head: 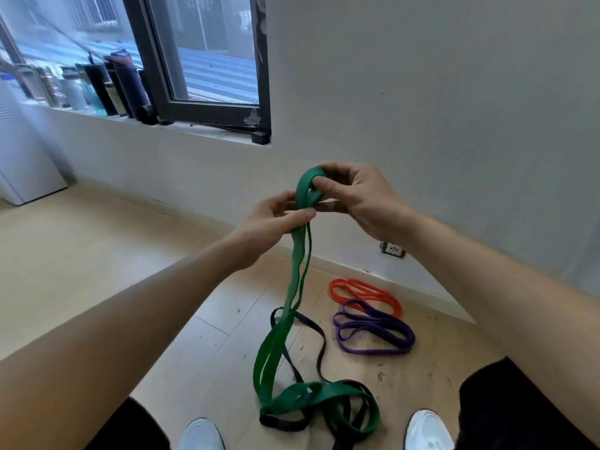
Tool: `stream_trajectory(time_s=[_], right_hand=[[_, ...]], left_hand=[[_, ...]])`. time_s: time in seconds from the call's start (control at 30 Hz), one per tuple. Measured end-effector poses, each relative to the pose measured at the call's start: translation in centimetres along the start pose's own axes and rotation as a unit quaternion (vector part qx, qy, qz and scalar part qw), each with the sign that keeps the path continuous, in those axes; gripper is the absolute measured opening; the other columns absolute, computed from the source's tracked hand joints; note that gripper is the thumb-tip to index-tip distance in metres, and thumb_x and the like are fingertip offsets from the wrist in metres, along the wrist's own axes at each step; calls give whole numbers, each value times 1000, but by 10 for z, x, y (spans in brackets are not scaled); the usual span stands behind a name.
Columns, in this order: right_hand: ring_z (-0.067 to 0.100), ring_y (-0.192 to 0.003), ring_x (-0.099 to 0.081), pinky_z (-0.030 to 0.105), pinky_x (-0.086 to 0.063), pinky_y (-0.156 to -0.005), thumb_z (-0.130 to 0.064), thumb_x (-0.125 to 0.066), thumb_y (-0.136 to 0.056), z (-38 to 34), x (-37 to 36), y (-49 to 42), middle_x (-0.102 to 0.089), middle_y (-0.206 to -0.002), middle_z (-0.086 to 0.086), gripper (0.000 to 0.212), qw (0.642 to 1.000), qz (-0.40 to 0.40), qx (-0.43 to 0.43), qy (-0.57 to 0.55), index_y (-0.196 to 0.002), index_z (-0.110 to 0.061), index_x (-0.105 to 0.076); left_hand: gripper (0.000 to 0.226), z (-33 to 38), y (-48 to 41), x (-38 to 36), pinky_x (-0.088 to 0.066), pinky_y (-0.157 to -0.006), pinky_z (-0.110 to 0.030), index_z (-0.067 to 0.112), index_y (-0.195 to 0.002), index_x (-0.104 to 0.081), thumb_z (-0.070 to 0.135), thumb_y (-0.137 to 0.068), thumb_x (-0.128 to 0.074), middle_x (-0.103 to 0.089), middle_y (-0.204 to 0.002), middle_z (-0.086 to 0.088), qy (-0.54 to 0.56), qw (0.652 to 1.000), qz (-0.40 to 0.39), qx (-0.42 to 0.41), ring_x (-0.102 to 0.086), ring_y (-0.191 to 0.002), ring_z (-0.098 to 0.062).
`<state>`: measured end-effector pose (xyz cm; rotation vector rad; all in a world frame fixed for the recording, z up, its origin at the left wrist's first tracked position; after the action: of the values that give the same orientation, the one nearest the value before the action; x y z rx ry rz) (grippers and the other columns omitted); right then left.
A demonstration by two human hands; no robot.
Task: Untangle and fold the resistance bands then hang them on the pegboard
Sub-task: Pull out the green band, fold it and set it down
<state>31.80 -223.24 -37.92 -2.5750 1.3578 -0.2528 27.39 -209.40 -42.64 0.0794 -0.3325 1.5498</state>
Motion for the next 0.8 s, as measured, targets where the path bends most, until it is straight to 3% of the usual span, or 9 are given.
stream_trajectory(time_s=[0.1, 0.2, 0.3, 0.4, 0.57, 0.67, 0.8], right_hand=[[31, -96, -72, 40, -60, -85, -9, -60, -97, -2, 18, -3, -69, -110, 21, 25, 999, 22, -5, -30, -120, 1, -63], [31, -98, -70, 39, -59, -85, -12, -57, -100, -5, 38, -6, -66, -113, 22, 18, 996, 55, -5, -75, -113, -2, -65], [31, -96, -70, 41, -60, -88, -11, -54, -101, -2, 51, -9, -64, -114, 23, 18, 991, 75, -11, -110, -114, -1, -62], [30, -92, -71, 41, -59, -89, -12, -54, -101, 3, 64, -12, -64, -111, 20, 17, 985, 87, -16, -151, -113, -3, -62], [30, -92, -72, 38, -59, -88, -12, -53, -102, 1, 91, -16, -68, -107, 16, 17, 973, 121, -7, -198, -111, -1, -62], [32, -97, -71, 37, -59, -87, -12, -53, -102, 5, 101, -20, -67, -110, 18, 18, 963, 141, -11, -230, -112, 1, -62], [28, -87, -72, 37, -60, -84, -10, -55, -101, 16, 114, -29, -69, -96, 15, 12, 951, 181, -23, -249, -105, -1, -62]], left_hand=[[34, -10, -10, -13, -47, -110, -42, 22, -127, -64, 33, -95, -67, -72, -121, 0, -25, 999, -44, 14, -66, -116, -13], [27, -18, -19, -27, -46, -110, -38, 21, -125, -62, 26, -99, -62, -73, -119, 0, -26, 996, -78, 30, -67, -114, -11], [21, -24, -28, -39, -48, -100, -29, 23, -118, -59, 21, -98, -63, -73, -117, -5, -17, 994, -107, 33, -67, -113, -14], [32, -31, -37, -47, -49, -91, -26, 22, -124, -57, 18, -95, -69, -71, -107, -5, -36, 991, -120, 37, -69, -105, -16], [22, -38, -48, -41, -54, -99, -40, 13, -113, -60, 20, -94, -69, -68, -104, -10, -82, 990, -106, 48, -68, -105, -29], [21, -34, -55, -32, -51, -97, -38, 11, -111, -59, 20, -95, -68, -70, -107, -17, -97, 989, -93, 53, -68, -106, -28], [21, -26, -61, -11, -55, -95, -38, 7, -112, -60, 18, -95, -67, -70, -98, -13, -65, 995, -53, 47, -69, -97, -27]])
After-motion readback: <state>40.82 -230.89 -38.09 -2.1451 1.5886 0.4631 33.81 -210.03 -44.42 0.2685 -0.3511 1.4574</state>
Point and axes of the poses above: each hand's wrist, its own y-axis away from the middle knuckle, its own x-axis out of the back of the hand, z = x × y, the point moved 8 cm from there along -y, towards the middle knuckle
